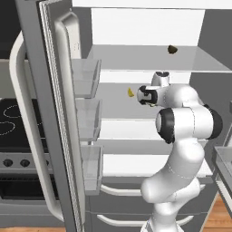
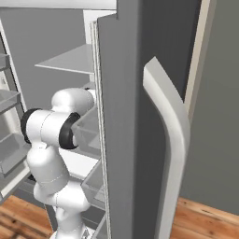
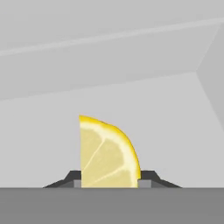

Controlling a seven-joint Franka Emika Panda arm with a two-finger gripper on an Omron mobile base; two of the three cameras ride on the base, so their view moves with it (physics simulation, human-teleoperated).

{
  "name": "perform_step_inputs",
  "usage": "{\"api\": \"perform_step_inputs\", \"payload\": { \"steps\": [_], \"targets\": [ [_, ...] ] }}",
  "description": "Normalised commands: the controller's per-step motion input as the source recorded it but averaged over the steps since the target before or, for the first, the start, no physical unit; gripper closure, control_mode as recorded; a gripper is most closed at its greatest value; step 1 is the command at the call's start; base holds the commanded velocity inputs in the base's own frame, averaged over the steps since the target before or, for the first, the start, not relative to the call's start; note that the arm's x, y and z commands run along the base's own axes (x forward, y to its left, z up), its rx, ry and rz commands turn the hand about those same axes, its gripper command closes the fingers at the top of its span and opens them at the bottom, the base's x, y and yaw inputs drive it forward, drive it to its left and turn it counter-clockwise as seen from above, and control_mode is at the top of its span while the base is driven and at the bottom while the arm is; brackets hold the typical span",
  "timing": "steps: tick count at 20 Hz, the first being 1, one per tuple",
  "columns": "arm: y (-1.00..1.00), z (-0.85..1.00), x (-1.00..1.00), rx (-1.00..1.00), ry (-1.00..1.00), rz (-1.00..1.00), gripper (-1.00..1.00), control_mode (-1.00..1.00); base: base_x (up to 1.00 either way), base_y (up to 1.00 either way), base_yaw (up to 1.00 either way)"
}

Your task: Place the lemon wedge in the correct fridge rack based on whether it is a fruit or vegetable. Finally, close the fridge door.

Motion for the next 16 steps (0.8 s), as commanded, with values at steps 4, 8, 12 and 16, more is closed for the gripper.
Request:
{"api": "perform_step_inputs", "payload": {
  "steps": [4, 8, 12, 16],
  "targets": [
    [-0.13, -0.13, 0.71, 0.0, 0.06, 0.0, 1.0, -1.0, 0.0, 0.0, 0.0],
    [-0.03, -0.36, 0.39, 0.0, 0.01, 0.0, 1.0, -1.0, 0.0, 0.0, 0.0],
    [-0.02, -0.55, 0.04, 0.0, 0.0, 0.01, -1.0, -1.0, 0.0, 0.0, 0.0],
    [0.0, -0.56, -0.02, 0.0, 0.0, 0.01, -1.0, -1.0, 0.0, 0.0, 0.0]
  ]
}}
